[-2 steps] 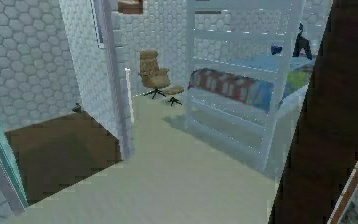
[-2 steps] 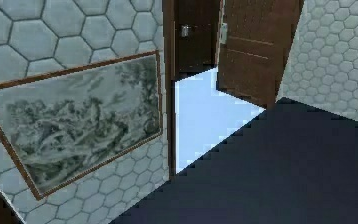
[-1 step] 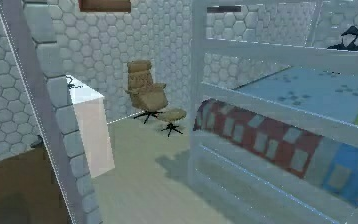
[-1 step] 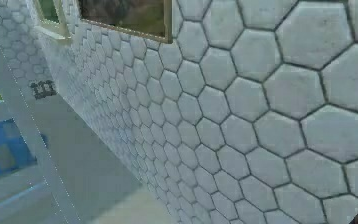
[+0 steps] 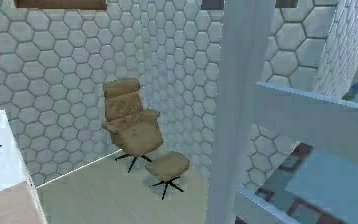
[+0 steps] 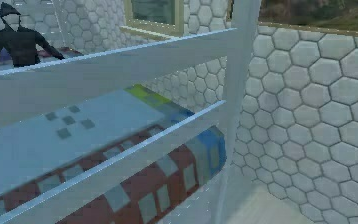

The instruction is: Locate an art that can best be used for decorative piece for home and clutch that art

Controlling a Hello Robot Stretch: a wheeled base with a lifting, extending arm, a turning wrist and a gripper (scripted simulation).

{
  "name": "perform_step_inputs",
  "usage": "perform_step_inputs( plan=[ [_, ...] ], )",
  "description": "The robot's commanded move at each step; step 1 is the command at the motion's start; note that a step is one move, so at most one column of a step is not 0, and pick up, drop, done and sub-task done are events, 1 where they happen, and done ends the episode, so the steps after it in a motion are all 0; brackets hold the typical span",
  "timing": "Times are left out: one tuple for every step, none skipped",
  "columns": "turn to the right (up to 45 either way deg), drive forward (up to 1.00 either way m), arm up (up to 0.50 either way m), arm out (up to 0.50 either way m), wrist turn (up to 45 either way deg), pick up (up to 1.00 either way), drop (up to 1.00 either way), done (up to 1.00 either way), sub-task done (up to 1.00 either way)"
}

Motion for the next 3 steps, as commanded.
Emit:
perform_step_inputs(
  plan=[
    [-18.0,0.00,0.00,0.00,0.0,0.00,0.00,0.00,0.00],
    [0.0,0.85,0.00,0.00,0.0,0.00,0.00,0.00,0.00],
    [-27.0,0.00,0.00,0.00,0.0,0.00,0.00,0.00,0.00]
  ],
)
